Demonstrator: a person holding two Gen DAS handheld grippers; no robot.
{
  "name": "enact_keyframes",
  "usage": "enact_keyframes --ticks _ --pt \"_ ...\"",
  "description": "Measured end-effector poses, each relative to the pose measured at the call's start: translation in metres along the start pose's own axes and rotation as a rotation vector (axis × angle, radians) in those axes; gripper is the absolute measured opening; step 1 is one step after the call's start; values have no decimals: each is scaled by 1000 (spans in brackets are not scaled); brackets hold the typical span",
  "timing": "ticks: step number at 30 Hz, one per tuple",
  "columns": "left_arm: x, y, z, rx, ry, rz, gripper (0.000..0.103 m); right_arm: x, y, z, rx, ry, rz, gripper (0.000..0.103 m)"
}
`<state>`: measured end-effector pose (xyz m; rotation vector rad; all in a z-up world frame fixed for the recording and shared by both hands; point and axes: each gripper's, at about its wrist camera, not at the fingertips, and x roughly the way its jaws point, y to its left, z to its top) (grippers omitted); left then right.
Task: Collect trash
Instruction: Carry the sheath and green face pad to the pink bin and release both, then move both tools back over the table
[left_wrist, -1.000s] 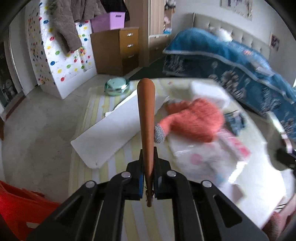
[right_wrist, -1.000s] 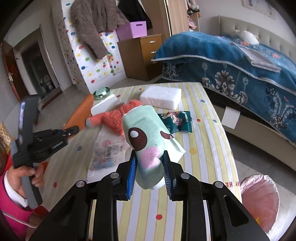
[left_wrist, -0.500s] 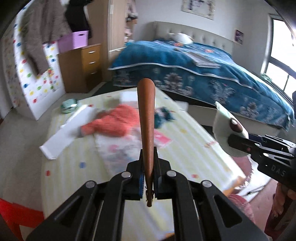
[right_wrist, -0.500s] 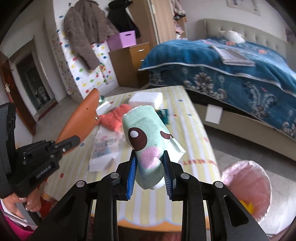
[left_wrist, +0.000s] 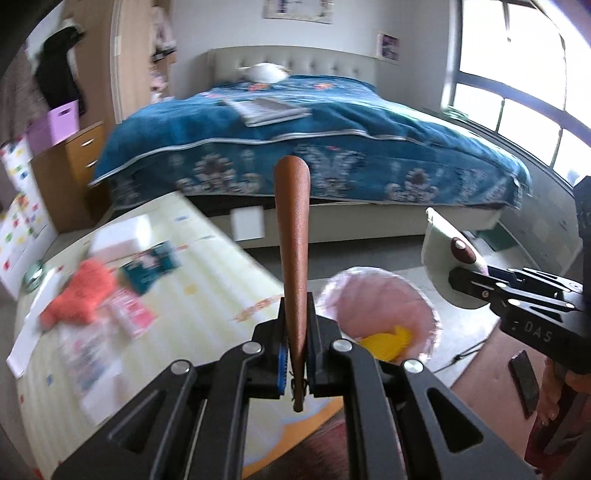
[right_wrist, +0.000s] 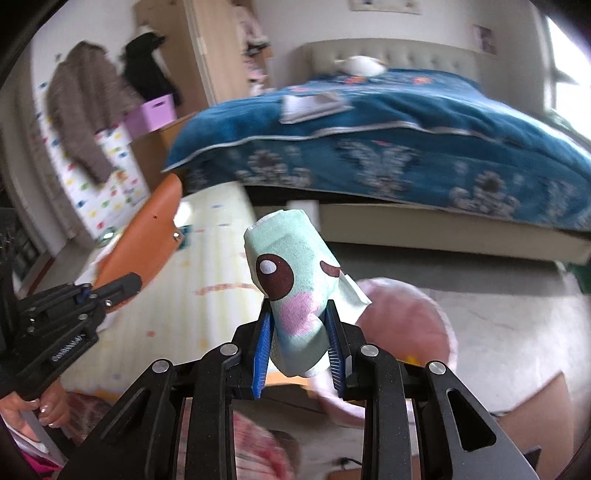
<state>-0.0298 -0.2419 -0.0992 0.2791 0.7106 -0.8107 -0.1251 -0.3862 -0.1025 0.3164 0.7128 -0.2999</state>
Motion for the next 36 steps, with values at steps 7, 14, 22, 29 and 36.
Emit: enact_keyframes --ticks 7,14,22,29,36 --pt "38 -51 16 78 33 -63 6 5 -62 -4 96 13 -59 28" --pt "77 -74 32 99 71 -108 6 28 -93 2 125 38 -64 30" --pt "83 -66 33 86 61 -88 41 46 -106 0 151 61 -93 52" --pt "58 -31 17 18 61 11 42 24 -95 -3 144 26 -69 52" --pt "15 6 1 -50 36 89 48 6 -49 -1 70 5 2 52"
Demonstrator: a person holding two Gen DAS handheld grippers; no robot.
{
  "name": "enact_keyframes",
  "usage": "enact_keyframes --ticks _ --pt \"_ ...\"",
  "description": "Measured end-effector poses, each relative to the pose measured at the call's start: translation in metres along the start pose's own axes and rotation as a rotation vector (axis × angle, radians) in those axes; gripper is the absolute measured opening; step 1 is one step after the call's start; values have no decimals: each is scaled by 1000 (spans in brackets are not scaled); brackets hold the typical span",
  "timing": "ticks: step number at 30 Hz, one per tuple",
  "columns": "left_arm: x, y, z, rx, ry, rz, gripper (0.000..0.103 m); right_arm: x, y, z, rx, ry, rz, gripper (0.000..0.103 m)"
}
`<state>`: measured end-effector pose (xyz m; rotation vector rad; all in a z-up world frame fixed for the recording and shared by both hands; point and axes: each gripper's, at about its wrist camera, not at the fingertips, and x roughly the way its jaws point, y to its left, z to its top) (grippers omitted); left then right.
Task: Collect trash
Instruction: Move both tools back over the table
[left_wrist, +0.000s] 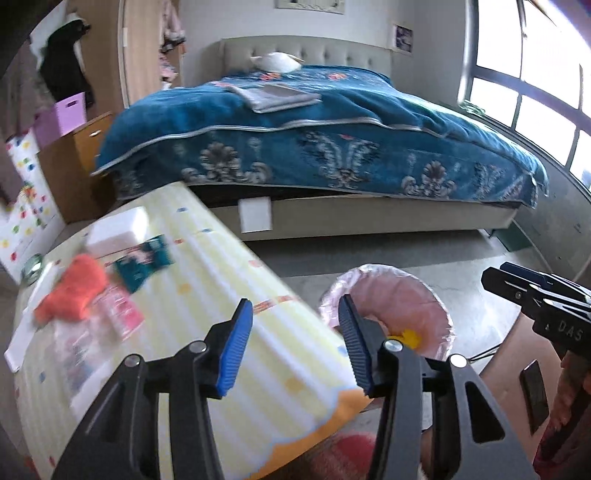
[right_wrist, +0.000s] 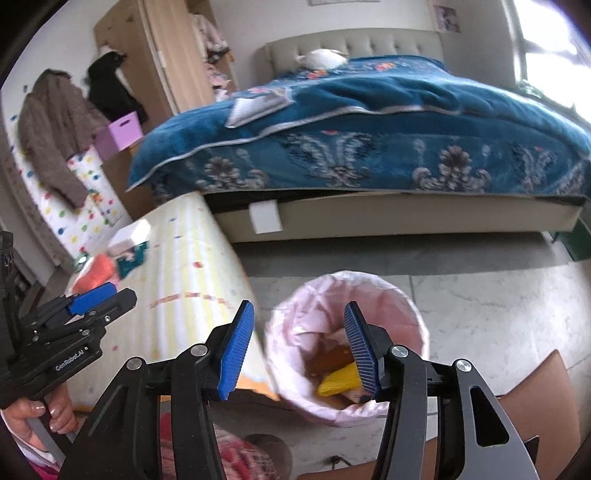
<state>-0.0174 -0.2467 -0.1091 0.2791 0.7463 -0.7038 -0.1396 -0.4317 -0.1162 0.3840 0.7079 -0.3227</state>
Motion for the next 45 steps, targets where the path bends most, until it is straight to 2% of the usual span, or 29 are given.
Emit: enact_keyframes --ticks 14,24,33,37,39,41,45 --pt "-60 102 -42 -154 -21 159 58 4 122 3 -195 28 119 52" --pt "-78 186 -59 -289 -26 295 71 33 201 12 -310 46 180 64" --pt "-57 248 -51 -344 3 380 73 90 245 29 -366 77 223 64" --pt "-36 263 -43 -345 31 397 73 128 261 34 -393 99 203 63" --pt "-24 269 -37 -349 40 399 73 144 268 38 -407 116 203 56" --pt "-14 274 -32 -351 45 399 73 161 276 42 -421 132 202 54" --pt "4 280 -22 -346 57 405 73 187 286 49 -430 153 210 54"
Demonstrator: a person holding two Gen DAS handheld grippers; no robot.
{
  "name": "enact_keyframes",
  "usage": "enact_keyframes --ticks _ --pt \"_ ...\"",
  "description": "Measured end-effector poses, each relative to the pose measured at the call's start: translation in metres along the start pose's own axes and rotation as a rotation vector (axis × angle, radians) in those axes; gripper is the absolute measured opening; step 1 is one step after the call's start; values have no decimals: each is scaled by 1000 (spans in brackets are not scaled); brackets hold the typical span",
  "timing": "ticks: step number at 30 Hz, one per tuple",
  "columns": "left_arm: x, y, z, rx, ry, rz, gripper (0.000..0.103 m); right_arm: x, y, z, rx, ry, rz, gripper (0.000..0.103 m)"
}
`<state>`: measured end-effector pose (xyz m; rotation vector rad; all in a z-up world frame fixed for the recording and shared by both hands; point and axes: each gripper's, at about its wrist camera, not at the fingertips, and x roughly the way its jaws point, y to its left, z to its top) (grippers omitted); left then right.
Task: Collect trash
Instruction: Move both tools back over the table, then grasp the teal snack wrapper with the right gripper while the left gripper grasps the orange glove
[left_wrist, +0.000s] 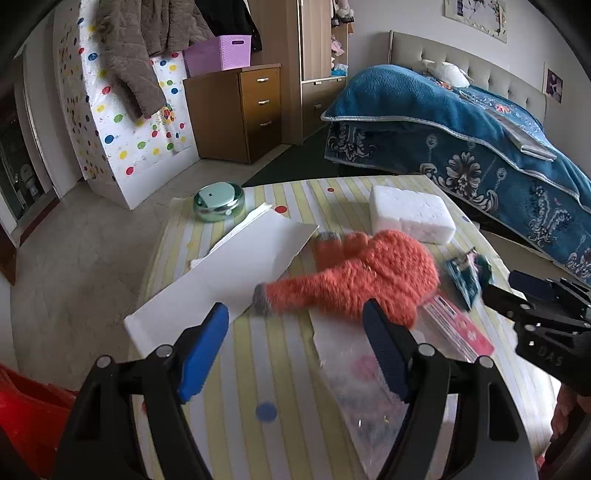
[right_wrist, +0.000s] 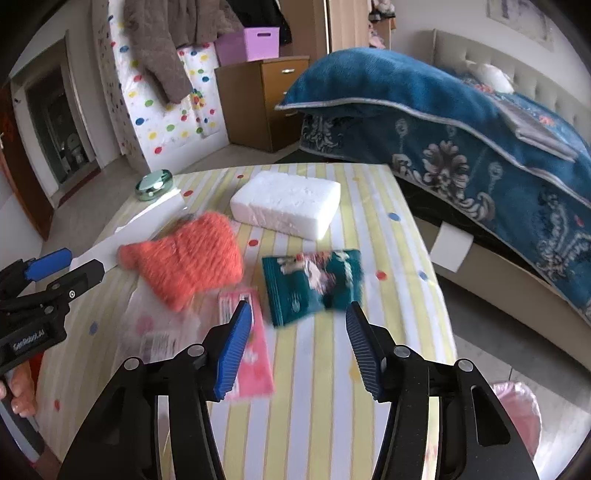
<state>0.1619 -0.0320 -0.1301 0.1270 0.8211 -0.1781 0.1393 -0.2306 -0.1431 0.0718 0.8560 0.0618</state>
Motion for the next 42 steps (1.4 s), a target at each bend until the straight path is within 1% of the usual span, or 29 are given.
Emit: enact_keyframes --ticks 4,7,8,10,11,12,13,15,16,17,19,20,22,23,27,30,36,39,41,42 --pt "14 -2 4 -3 16 7 73 23 5 7 -22 28 -7 54" --pt "19 -3 2 -7 28 7 73 38 9 11 -38 66 -5 54" --pt "19 -3 2 -7 30 8 73 43 10 11 -48 79 -11 54" --pt "19 -4 -1 -7 36 8 73 46 15 10 -83 72 -46 52" --pt "18 -4 -2 -9 38 7 73 45 16 9 -97 68 -63 46" --pt "16 -3 -4 -10 41 6 73 47 15 10 -96 67 -62 40" --pt "15 -3 -5 -9 42 5 73 46 13 9 -94 64 -65 37" --pt "9 -4 -8 -5 41 5 73 41 8 7 -82 57 -61 23" --pt "7 -5 -9 -4 39 5 73 34 4 6 -65 43 -52 21" --pt "4 -5 -10 -1 38 4 73 31 2 6 -60 33 -51 15" --pt "-1 -7 -11 4 36 2 73 7 -2 4 -52 -17 -52 12" --pt "-3 -9 -11 6 35 0 73 2 -2 3 -50 -28 -51 11" --pt "-8 -14 -12 13 30 -8 73 -25 -4 -4 -44 -65 -31 10" --pt "-9 -16 -11 16 28 -11 73 -28 -5 -3 -43 -71 -25 10" --pt "-12 -30 -11 33 28 -36 73 -68 -15 -19 -26 -112 2 9" --pt "-5 -41 -12 41 46 -52 73 -81 -22 -24 1 -120 2 10" --pt "17 -58 -8 55 77 -49 73 -91 -25 -30 31 -120 1 11" --pt "29 -61 -1 44 87 -44 70 -88 -27 -30 38 -118 9 11" --pt "37 -61 2 37 103 -45 63 -87 -29 -34 43 -116 13 11" --pt "41 -61 3 36 112 -47 60 -86 -30 -34 47 -113 17 11"
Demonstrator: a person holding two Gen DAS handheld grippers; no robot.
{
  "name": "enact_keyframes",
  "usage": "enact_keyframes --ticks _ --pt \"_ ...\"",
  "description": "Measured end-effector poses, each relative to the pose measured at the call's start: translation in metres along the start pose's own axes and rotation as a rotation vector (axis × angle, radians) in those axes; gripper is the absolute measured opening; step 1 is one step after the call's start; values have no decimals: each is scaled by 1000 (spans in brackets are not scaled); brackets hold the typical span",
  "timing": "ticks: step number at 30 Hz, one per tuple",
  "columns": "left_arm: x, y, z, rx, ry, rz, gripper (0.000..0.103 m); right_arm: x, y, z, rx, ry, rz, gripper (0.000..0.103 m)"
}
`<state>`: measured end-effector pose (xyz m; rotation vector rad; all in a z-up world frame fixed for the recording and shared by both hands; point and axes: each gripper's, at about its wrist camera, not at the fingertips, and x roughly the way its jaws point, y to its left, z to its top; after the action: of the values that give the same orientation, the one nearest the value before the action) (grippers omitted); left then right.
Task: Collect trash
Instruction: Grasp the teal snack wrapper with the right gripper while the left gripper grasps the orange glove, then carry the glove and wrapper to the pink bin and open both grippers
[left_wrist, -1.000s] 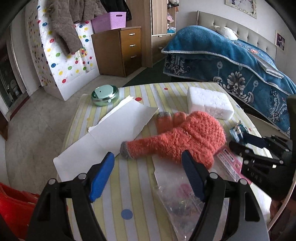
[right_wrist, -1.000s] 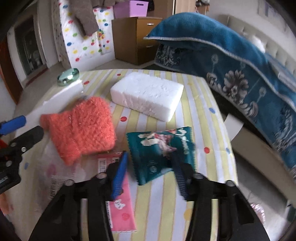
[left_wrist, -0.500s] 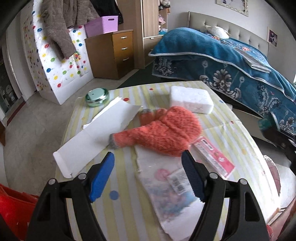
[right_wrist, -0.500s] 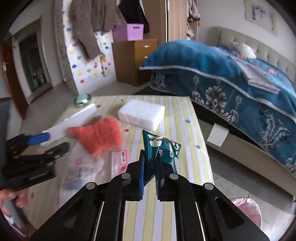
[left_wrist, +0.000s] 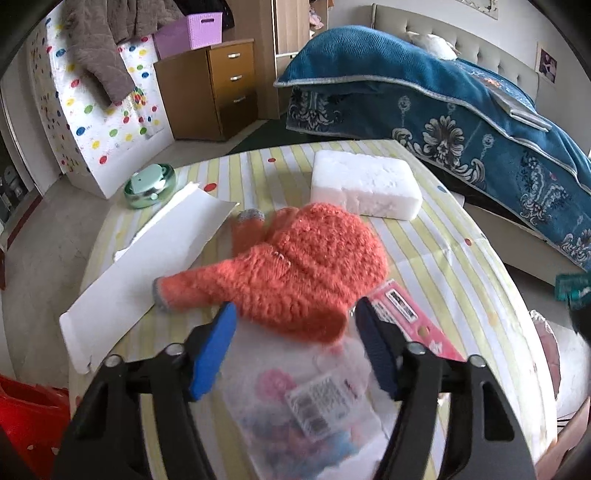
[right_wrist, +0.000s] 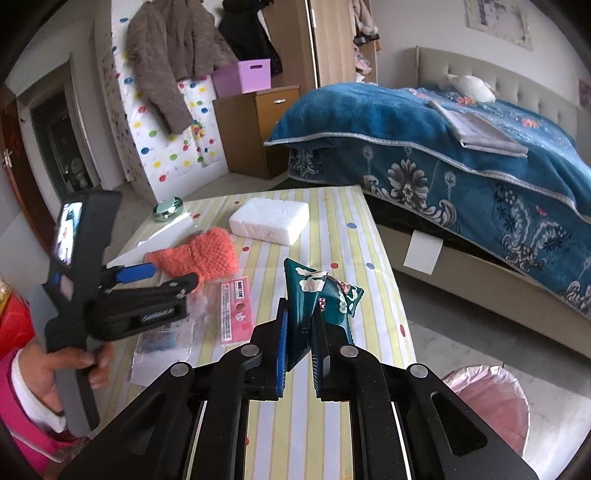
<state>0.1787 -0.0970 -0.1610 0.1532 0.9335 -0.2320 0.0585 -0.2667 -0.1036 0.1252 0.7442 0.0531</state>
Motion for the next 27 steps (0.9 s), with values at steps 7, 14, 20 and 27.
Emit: enact_keyframes --ticks 7,14,20,27 --pt "9 -3 -2 38 5 16 27 4 -3 -6 20 17 12 11" --pt "-47 15 12 10 -124 -38 20 -15 -1 -8 24 -15 4 11" --pt "-129 16 15 28 -262 -102 20 -47 2 -10 37 -75 22 11" --pt "-153 -10 -26 59 -269 -182 20 -73 0 -18 49 -77 30 11"
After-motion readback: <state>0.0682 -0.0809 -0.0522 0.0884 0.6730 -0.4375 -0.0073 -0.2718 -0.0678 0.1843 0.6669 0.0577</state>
